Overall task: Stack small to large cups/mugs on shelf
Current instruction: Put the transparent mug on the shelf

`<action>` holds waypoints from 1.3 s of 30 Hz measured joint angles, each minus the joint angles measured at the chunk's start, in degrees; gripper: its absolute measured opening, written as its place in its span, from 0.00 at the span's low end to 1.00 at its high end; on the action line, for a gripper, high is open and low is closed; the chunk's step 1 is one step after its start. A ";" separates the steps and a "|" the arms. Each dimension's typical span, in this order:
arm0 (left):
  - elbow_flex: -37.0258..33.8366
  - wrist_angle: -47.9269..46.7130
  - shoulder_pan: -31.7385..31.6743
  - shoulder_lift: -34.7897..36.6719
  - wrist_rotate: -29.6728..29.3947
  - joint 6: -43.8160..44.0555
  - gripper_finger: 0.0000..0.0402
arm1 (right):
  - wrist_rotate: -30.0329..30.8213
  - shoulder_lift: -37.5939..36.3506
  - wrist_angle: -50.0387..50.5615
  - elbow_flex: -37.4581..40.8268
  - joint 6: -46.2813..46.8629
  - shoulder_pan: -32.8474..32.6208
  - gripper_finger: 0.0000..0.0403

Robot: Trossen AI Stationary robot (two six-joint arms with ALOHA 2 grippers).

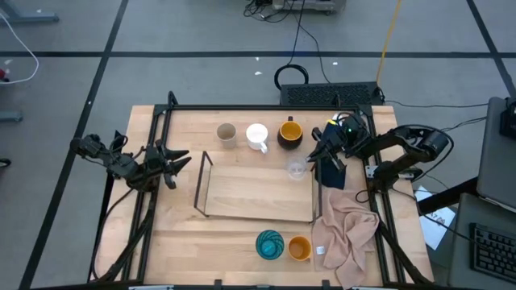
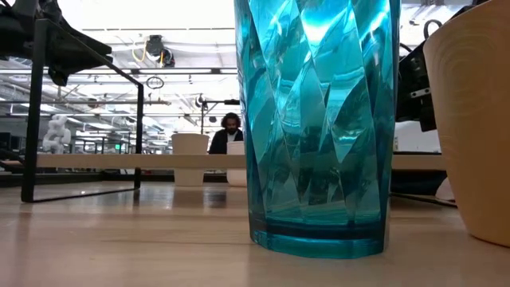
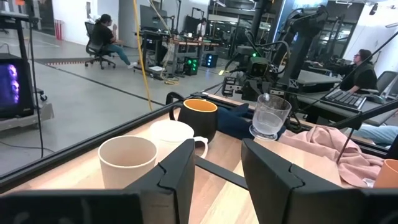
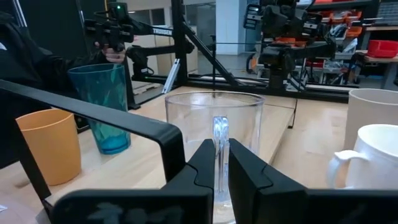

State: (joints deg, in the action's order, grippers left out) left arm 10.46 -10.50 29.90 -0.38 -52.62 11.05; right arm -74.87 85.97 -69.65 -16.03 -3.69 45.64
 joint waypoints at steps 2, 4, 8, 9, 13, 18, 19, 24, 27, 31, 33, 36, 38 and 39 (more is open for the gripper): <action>0.00 -0.02 -0.01 0.00 0.00 -0.01 0.33 | 0.00 0.00 0.00 0.00 0.01 -0.04 0.02; 0.00 -0.02 0.00 0.00 0.00 -0.01 0.33 | -0.02 0.00 0.46 -0.02 -0.04 -0.04 0.02; 0.00 -0.02 -0.01 0.00 0.00 -0.05 0.33 | -0.02 0.00 0.96 -0.02 -0.55 -0.02 0.02; 0.00 0.00 0.01 0.00 0.00 -0.06 0.33 | -0.02 0.00 0.96 -0.06 -0.90 -0.02 0.02; 0.00 0.00 0.02 0.00 -0.02 -0.16 0.33 | -0.01 0.00 0.82 -1.63 0.40 0.44 0.02; 0.00 -0.02 0.00 0.00 -0.01 -0.16 0.33 | -0.19 -0.68 -1.07 -4.79 4.93 0.80 0.02; 0.00 -0.06 0.01 0.00 0.00 -0.16 0.33 | -0.20 -0.93 -1.65 -5.43 5.96 0.97 0.02; 0.00 -0.54 0.00 0.01 0.00 -0.16 0.33 | -0.26 -3.97 -2.51 -8.10 10.76 1.64 0.02; 0.00 -0.89 0.02 0.00 0.00 -0.16 0.33 | -0.05 -7.02 -2.37 -9.29 14.27 1.43 0.02; 0.00 -1.86 0.00 0.00 0.00 -0.12 0.33 | 3.83 -12.84 -1.85 -10.86 20.05 -0.01 0.02; 0.00 -1.92 -0.01 0.00 0.00 -0.07 0.33 | 6.40 -15.97 -0.20 -11.34 21.78 -1.23 0.02; 0.00 -2.03 -0.01 0.02 0.02 -0.06 0.33 | 12.20 -20.76 6.38 -11.63 21.11 -4.46 0.02; 0.00 -2.32 0.00 0.00 0.01 -0.03 0.33 | 17.34 -23.83 13.73 -11.63 17.18 -7.71 0.02; 0.00 -2.49 -0.01 0.00 0.04 0.01 0.33 | 20.72 -25.34 18.21 -11.63 14.69 -9.56 0.02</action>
State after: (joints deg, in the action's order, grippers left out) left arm 10.46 -13.00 29.89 -0.38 -52.58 11.06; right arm -54.15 60.64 -51.44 -27.66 11.00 36.08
